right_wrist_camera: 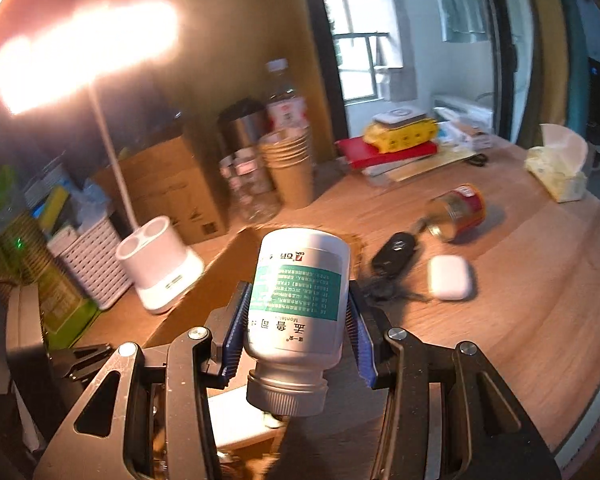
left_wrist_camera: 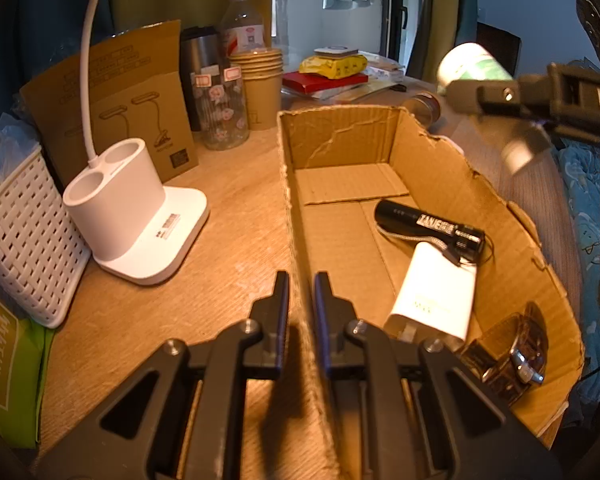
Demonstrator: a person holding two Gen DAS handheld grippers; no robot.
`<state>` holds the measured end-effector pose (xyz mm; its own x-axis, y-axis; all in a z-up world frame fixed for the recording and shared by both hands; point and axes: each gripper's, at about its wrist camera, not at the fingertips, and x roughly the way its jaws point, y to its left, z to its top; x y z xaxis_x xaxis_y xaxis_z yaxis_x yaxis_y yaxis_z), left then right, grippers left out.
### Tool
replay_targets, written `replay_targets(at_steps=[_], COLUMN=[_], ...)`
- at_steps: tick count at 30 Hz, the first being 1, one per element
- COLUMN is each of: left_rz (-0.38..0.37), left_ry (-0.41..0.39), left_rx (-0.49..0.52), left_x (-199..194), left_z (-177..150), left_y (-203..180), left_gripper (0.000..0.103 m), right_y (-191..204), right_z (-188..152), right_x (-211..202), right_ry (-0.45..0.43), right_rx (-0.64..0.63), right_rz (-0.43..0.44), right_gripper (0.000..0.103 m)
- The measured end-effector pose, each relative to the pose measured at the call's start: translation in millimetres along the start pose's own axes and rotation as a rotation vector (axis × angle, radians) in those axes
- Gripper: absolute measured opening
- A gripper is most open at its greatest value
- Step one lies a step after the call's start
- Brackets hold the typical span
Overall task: Organize rigid objects
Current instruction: 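Carry the pill bottle over the box and release it with the right tool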
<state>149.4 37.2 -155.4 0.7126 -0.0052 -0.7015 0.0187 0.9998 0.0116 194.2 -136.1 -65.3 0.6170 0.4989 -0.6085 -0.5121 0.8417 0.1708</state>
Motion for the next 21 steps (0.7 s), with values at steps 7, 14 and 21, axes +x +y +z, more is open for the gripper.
replay_targets(at_steps=[7,14,21], left_rz=[0.002,0.0,-0.012], left_ry=[0.0,0.001,0.004], left_rx=[-0.001,-0.003,-0.019], left_x=[-1.3,-1.6,-0.2], left_z=[-0.3,0.0,1.1], left_y=[-0.6,-0.7,3.2], left_gripper=[0.015,0.015,0.015], right_y=[31.5,49.3,45.6], right_z=[-7.1,-14.9,-17.6], right_x=[16.4,31.5,41.6], right_ry=[0.062,0.127,0.19], right_rx=[-0.055,-0.09,-0.04], right_rz=[0.06,0.08,0.123], right_gripper=[0.048,0.048,0.049])
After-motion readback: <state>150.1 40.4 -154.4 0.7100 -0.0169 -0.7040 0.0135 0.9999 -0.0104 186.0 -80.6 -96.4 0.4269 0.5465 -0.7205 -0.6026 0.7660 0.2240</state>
